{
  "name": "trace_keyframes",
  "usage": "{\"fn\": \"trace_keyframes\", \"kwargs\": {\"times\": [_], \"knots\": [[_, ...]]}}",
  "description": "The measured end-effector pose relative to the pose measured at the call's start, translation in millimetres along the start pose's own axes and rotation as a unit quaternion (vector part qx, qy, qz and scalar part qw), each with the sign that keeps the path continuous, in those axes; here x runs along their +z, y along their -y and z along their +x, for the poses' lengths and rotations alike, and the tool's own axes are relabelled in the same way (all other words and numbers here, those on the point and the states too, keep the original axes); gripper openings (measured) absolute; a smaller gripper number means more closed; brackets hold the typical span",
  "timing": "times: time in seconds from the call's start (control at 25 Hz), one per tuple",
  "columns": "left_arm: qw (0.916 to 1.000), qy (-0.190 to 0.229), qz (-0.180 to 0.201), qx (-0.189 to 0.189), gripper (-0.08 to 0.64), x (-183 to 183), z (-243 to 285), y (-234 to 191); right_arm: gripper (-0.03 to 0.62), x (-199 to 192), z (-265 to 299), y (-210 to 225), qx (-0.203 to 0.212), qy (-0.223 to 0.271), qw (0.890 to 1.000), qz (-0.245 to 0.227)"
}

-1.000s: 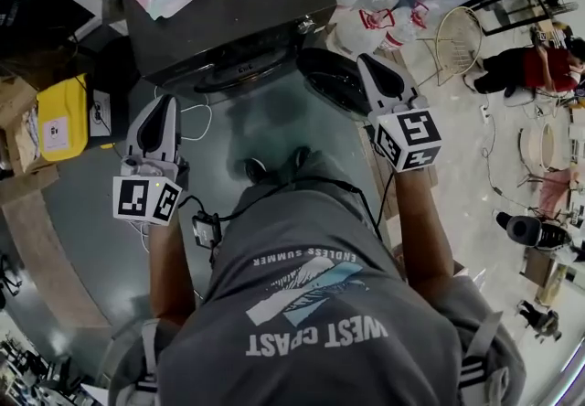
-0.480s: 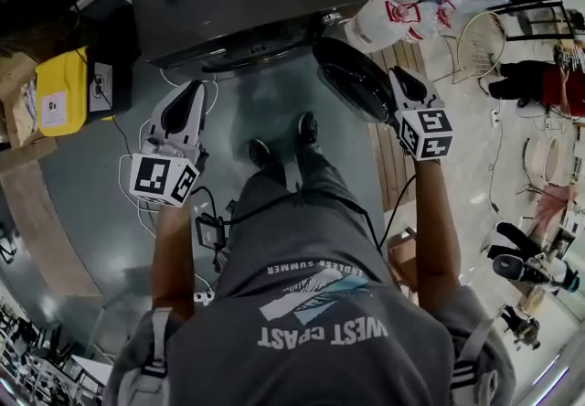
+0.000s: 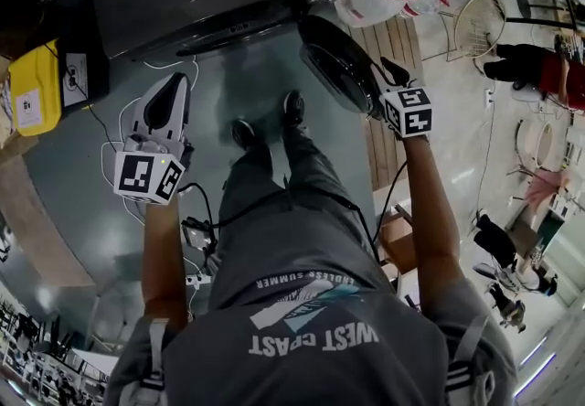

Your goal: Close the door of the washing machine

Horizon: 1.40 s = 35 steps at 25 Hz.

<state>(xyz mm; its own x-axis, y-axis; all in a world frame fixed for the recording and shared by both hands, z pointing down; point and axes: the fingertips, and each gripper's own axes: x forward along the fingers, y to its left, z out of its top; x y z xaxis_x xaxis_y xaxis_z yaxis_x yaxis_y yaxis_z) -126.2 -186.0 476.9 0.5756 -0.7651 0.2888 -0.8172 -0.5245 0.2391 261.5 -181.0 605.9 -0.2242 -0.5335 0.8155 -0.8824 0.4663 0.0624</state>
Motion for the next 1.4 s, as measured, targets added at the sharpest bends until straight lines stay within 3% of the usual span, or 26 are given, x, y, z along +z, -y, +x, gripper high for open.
{"fn": "trace_keyframes", "kwargs": {"times": [0.72,1.4], "knots": [[0.9989,-0.032,-0.027,0.019,0.032,-42,9,-15,0.156,-99,101,-17,0.063,-0.148,0.987,0.011],[0.9979,-0.03,-0.044,0.036,0.032,-55,-3,-26,0.175,-91,112,-73,0.123,-0.164,0.977,0.05]]}}
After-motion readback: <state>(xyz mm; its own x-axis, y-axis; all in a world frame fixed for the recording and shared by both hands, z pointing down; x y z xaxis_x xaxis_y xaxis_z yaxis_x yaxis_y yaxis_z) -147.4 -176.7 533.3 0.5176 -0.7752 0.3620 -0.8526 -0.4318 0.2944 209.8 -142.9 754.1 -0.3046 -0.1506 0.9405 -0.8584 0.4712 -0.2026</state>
